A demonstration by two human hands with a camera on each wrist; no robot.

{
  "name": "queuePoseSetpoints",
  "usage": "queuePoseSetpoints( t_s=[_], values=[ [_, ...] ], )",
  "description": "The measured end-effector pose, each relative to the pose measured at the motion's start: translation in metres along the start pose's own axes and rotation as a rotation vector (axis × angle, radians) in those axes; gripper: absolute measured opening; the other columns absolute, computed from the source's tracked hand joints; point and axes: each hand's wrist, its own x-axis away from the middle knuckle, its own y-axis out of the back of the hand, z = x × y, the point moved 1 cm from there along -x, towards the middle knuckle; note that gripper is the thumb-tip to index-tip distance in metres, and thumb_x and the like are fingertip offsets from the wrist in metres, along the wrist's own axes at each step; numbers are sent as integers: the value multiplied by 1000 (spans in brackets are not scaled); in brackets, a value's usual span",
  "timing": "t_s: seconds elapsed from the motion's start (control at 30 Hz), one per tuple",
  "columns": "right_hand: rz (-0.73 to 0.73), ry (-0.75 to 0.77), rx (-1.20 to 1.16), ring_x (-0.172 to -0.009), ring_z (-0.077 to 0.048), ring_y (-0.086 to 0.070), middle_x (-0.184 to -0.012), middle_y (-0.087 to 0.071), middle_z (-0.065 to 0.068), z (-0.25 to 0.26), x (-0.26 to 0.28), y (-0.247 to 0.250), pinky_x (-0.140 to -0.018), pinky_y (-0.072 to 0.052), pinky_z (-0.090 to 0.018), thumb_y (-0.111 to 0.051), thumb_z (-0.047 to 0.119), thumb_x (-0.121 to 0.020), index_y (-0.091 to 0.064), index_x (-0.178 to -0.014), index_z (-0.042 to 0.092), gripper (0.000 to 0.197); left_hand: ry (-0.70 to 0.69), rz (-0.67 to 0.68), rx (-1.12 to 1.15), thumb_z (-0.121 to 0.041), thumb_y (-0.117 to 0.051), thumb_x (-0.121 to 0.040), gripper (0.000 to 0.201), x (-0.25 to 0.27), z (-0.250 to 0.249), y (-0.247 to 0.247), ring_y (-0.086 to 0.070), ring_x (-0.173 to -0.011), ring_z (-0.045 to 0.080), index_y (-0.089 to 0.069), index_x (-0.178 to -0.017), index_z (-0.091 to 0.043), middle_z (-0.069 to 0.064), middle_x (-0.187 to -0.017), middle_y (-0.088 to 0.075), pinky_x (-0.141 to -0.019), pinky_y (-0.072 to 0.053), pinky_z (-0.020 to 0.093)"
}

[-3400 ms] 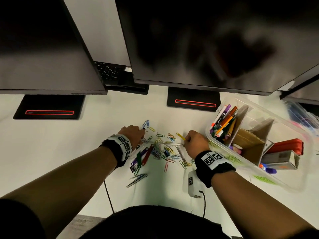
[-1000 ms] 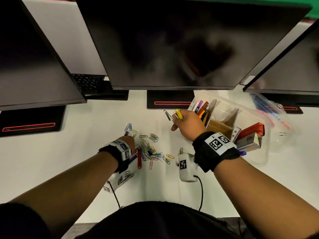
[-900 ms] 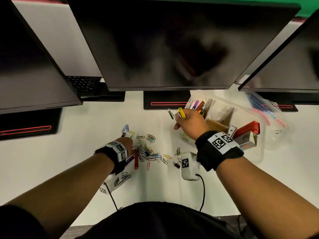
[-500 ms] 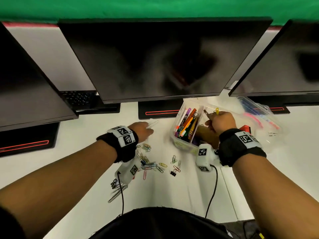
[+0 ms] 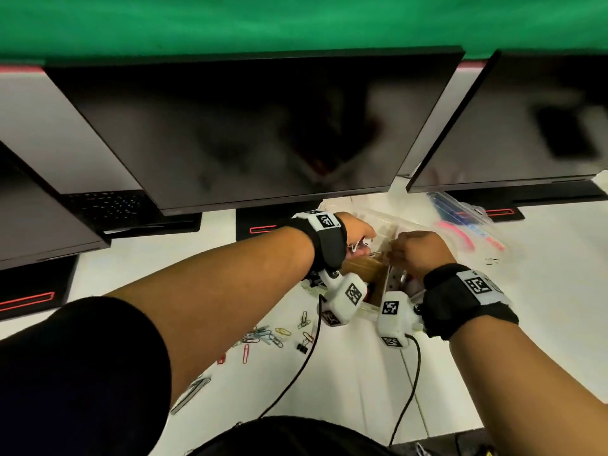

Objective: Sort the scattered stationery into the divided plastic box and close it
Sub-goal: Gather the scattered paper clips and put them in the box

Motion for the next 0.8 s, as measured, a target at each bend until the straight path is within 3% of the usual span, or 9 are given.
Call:
queuePoseSetpoints(
  t_s=[0.07, 0.13, 0.23, 0.37, 0.43, 0.5, 0.57, 0.73, 0.8],
  values=[
    [14, -14, -62, -79, -32, -62, -72, -61, -9, -8, -2, 3, -73, -54, -39, -59, 1, -82, -63, -55, 12, 29, 21, 17, 47, -15, -53, -93, 15, -5, -4, -6, -56, -63, 18, -53, -82, -5, 10, -78, -54, -36, -49, 16],
    [8, -36, -89, -81, -39, -65, -69, -64, -15, -15, 1, 5, -85, -53, -48, -60, -2, -78, -65, -47, 11, 34, 25, 36, 89, -19, -52, -94, 26, -10, -6, -9, -63, -84, 29, -54, -113, 0, 20, -109, -60, -62, -59, 30],
    [39, -60, -237, -71, -33, -62, -71, -61, -18, -11, 12, 0, -84, -53, -47, -53, -6, -85, -60, -61, 7, 28, 9, 20, 194, -17, -46, -97, 45, -16, -3, -3, -53, -122, 37, -38, -137, 2, 25, -139, -45, -91, -51, 39],
    [104, -13, -265, -64, -25, -60, -72, -59, -16, 4, 24, -18, -67, -54, -31, -49, -5, -89, -57, -82, 1, 13, -32, 16, 261, -8, -40, -99, 42, -8, 4, 24, -45, -130, 38, -34, -137, 9, 29, -141, -41, -106, -41, 42],
    [157, 6, -234, -61, -22, -59, -69, -59, -14, 13, 30, -33, -65, -55, -30, -49, -4, -90, -57, -85, 2, 11, -71, -1, 223, -8, -43, -98, 35, 2, 14, 44, -55, -120, 35, -44, -131, 5, 25, -129, -53, -98, -46, 38],
    [228, 60, -166, -58, -19, -58, -72, -60, -13, 26, 41, -55, -54, -55, -25, -51, -2, -90, -58, -82, 7, 14, -99, -43, 152, -10, -48, -96, 15, 12, 27, 68, -67, -81, 22, -58, -107, -5, 13, -94, -63, -74, -52, 28],
    [320, 129, -99, -57, -17, -58, -76, -61, -12, 39, 52, -81, -47, -52, -21, -52, 0, -90, -59, -79, 12, 17, -90, -114, 85, -11, -50, -95, 14, 20, 45, 96, -59, -57, 10, -57, -83, -14, 3, -74, -57, -61, -47, 23],
    [550, 266, 140, -65, -17, -61, -82, -63, -7, 54, 80, -153, -55, -50, -25, -53, 5, -90, -61, -86, 12, 11, -5, -315, -83, -12, -55, -91, 15, 39, 109, 162, -56, -65, 9, -59, -78, -16, 4, -82, -61, -61, -45, 21],
    [612, 303, 277, -68, -21, -62, -83, -63, -9, 45, 86, -181, -55, -49, -26, -55, 4, -87, -64, -93, 7, 11, 55, -342, -285, -11, -57, -90, 7, 44, 136, 180, -57, -67, 12, -64, -90, -12, 9, -92, -62, -59, -45, 21]
  ],
)
